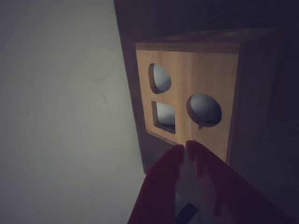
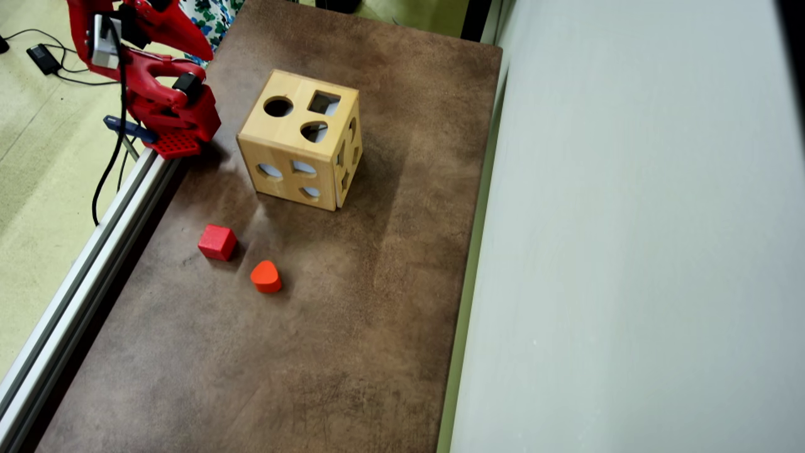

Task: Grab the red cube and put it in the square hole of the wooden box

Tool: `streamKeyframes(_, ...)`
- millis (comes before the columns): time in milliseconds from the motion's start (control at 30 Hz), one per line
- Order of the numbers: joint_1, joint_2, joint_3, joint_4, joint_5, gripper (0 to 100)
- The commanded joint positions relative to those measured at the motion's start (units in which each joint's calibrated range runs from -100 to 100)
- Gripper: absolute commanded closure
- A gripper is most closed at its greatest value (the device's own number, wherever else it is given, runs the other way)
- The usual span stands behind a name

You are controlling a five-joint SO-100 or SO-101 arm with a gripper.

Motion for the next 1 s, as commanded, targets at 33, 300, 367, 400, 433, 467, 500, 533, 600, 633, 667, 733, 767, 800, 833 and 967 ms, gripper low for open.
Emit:
streamKeyframes(33,0.1,17.8,-10.7,0.3,0.4,98)
streamKeyframes(300,7.1,29.0,-16.6,0.3,3.6,98)
streamKeyframes(367,12.1,29.0,-16.1,0.2,7.5,98)
streamKeyframes(400,14.8,29.4,-15.8,0.2,9.6,98)
streamKeyframes(433,17.5,30.1,-15.7,0.3,11.7,98)
streamKeyframes(467,20.2,31.2,-15.7,0.2,13.8,98)
streamKeyframes(500,23.0,32.4,-15.7,0.2,15.8,98)
streamKeyframes(533,25.7,33.7,-15.7,-0.2,17.7,98)
streamKeyframes(600,30.3,37.1,-15.7,-0.4,21.1,98)
streamKeyframes(633,32.6,39.2,-15.7,-0.4,22.7,98)
streamKeyframes(667,34.4,41.4,-15.7,-0.4,24.2,98)
streamKeyframes(733,37.2,45.7,-15.6,-0.4,26.9,98)
streamKeyframes(767,38.3,47.8,-15.6,-0.4,28.1,98)
streamKeyframes(800,39.3,49.7,-15.6,-0.4,29.3,98)
streamKeyframes(833,40.0,51.3,-15.6,-0.4,30.2,98)
streamKeyframes(967,40.7,55.3,-15.6,-0.5,32.8,98)
